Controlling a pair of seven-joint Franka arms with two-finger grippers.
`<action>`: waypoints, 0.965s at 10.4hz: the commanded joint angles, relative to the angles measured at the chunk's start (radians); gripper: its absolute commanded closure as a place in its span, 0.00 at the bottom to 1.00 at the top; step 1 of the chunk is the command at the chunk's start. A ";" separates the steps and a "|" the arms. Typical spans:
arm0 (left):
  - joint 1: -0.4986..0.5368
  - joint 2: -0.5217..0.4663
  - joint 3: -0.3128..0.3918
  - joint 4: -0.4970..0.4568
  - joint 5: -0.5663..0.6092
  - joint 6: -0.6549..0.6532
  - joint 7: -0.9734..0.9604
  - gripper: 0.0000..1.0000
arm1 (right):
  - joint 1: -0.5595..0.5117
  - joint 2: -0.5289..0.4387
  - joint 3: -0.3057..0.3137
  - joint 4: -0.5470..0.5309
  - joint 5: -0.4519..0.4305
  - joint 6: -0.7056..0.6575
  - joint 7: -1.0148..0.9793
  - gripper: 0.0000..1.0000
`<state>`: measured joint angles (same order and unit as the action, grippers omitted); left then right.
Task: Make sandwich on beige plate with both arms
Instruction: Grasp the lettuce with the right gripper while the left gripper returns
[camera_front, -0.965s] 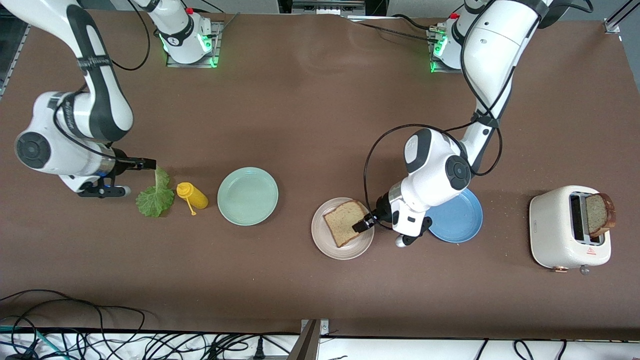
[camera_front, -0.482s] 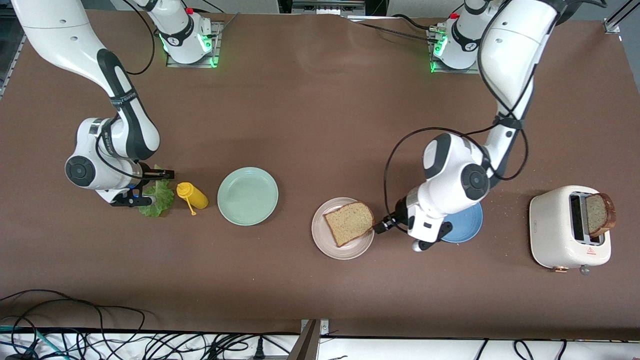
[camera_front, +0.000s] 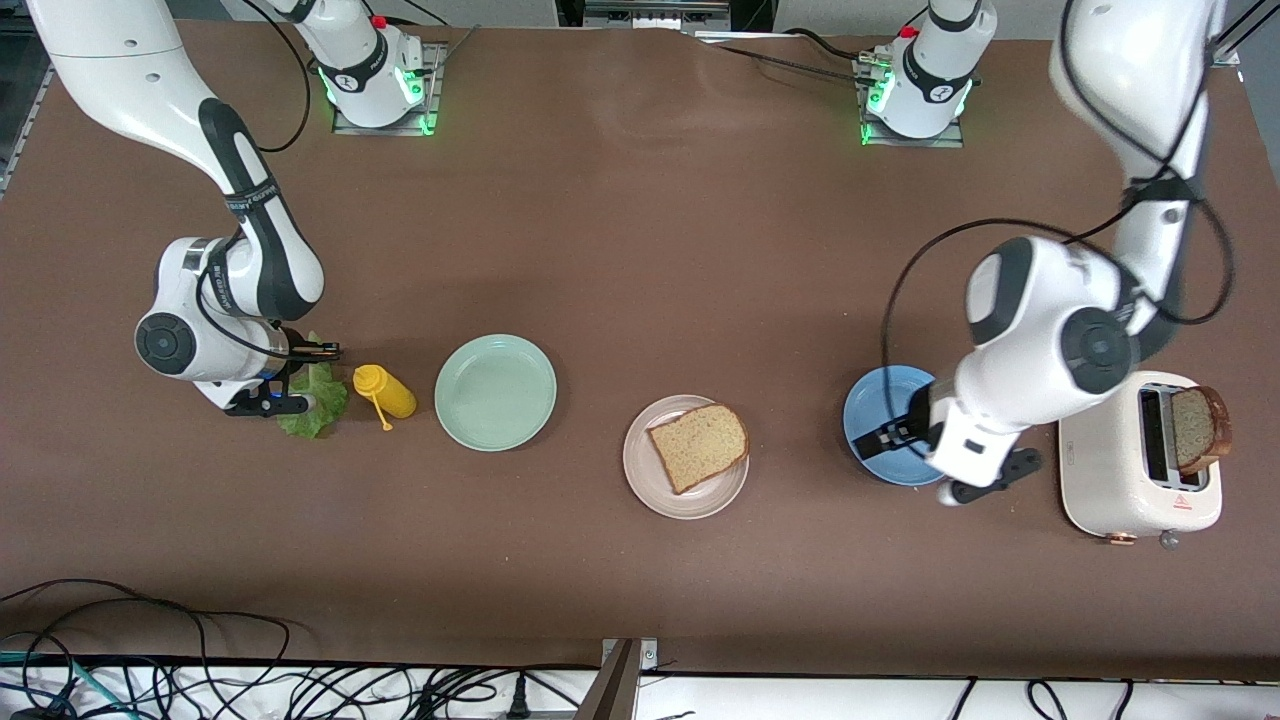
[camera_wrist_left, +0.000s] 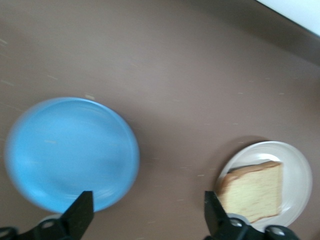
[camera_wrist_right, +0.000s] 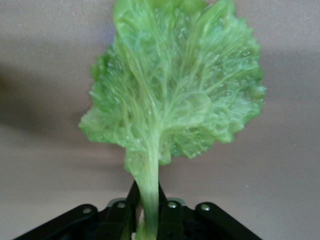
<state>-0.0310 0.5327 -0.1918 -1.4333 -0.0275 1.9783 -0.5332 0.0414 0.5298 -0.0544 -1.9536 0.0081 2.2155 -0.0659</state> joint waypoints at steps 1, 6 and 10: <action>0.074 -0.117 -0.002 -0.022 0.084 -0.131 0.172 0.00 | 0.006 -0.028 -0.004 0.016 -0.007 -0.046 0.001 1.00; 0.171 -0.302 -0.006 -0.039 0.107 -0.322 0.410 0.00 | 0.017 -0.108 -0.001 0.188 -0.010 -0.356 0.003 1.00; 0.172 -0.315 -0.006 -0.064 0.094 -0.322 0.412 0.00 | 0.116 -0.148 -0.001 0.424 -0.013 -0.630 0.172 1.00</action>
<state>0.1288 0.2372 -0.1896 -1.4732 0.0705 1.6528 -0.1451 0.0977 0.3776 -0.0525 -1.6256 0.0080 1.6767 0.0097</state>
